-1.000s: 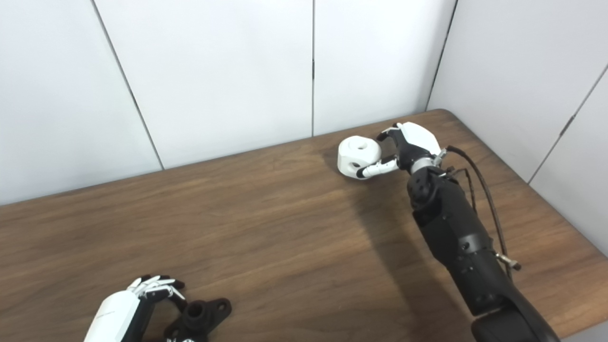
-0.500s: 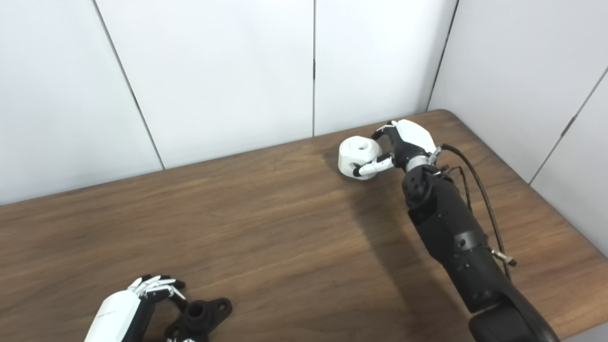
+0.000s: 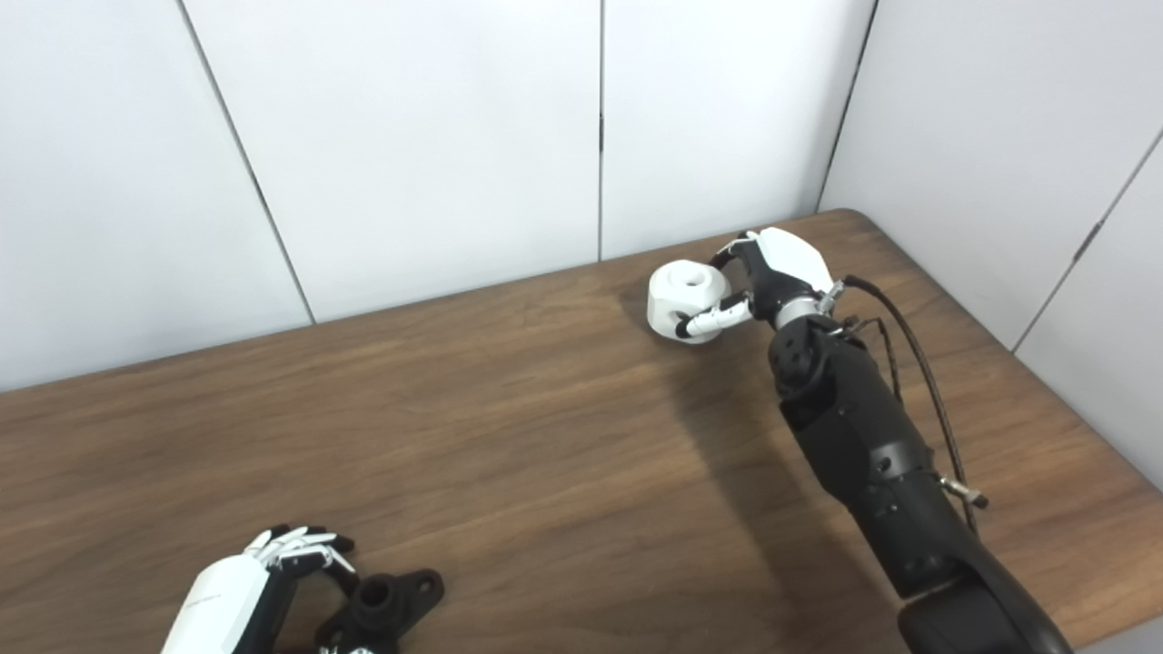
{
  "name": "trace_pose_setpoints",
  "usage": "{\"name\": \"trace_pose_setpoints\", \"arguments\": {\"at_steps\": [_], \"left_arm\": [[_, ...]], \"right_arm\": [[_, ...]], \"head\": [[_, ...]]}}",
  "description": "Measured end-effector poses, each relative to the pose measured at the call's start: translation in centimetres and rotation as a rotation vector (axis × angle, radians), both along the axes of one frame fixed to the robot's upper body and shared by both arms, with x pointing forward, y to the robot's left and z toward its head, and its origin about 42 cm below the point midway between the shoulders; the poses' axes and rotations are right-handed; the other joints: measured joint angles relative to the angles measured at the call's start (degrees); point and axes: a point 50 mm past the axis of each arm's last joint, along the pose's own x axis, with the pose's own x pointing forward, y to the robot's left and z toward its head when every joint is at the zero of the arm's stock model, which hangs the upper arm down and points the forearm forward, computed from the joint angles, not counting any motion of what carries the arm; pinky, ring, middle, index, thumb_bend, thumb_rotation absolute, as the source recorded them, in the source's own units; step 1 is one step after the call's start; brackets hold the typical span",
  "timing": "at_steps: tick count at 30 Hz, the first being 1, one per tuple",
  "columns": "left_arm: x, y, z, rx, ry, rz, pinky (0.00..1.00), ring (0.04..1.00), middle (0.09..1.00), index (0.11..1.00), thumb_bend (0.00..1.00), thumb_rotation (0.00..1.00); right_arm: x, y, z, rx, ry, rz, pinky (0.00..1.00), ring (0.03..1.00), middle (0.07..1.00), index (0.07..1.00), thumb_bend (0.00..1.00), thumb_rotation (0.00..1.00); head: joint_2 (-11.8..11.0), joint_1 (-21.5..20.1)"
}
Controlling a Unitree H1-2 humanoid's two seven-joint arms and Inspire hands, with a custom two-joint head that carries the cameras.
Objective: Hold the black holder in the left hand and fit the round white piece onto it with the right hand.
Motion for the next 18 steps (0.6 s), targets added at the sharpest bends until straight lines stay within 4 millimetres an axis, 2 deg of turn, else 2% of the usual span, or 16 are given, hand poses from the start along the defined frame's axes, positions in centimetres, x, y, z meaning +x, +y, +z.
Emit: {"name": "trace_pose_setpoints", "arguments": {"at_steps": [18], "left_arm": [[0.05,0.03,0.06,-0.008,0.003,0.007,0.93,0.837,0.742,0.485,0.52,0.04]], "right_arm": [[0.05,0.03,-0.07,-0.001,-0.026,0.005,1.0,0.983,0.87,0.578,0.88,0.26]], "head": [[-0.18,-0.09]]}}
